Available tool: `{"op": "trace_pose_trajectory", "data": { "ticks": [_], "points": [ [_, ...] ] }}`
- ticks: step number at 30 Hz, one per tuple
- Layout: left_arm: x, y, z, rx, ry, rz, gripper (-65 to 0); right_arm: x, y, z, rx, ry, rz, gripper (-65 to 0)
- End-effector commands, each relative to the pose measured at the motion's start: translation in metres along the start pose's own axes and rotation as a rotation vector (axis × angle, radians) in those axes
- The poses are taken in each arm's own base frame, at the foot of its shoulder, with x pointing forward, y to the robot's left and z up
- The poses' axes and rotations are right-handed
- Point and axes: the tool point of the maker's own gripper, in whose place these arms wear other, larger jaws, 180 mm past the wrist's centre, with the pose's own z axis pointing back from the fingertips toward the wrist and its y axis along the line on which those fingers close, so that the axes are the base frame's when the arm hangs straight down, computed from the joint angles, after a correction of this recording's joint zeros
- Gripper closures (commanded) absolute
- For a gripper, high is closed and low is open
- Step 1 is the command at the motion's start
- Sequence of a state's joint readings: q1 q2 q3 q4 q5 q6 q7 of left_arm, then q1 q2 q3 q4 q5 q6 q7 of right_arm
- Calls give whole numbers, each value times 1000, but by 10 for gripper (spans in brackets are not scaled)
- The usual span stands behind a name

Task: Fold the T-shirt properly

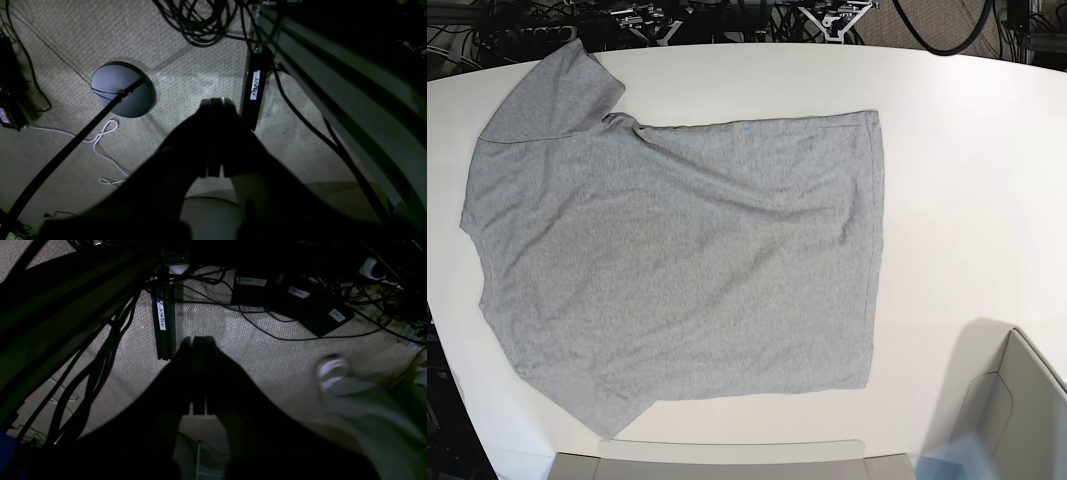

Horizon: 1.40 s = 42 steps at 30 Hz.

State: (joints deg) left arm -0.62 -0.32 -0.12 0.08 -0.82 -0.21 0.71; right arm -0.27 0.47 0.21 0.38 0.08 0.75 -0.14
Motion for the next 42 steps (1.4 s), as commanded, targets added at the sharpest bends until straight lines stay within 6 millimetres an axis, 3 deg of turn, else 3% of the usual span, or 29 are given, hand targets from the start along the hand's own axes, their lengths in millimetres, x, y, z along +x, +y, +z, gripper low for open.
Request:
{"op": "trace_pose_trajectory", "data": {
  "ticks": [1,31,37,42],
  "points": [
    [-1,-1,0,0,-7,-5,-2,5,-3,0,-8,-14,-4,-4],
    [-1,1,0,3,-7,-5,-2,4,-3,0,-8,-12,1,-4],
    [-1,2,0,4,-8,-5,-1,-3,-3,0,-7,0,-6,-4],
    [8,3,0,7,-56,-2,-1,-14,-13,1,-23,1,-36,-3]
  ]
}}
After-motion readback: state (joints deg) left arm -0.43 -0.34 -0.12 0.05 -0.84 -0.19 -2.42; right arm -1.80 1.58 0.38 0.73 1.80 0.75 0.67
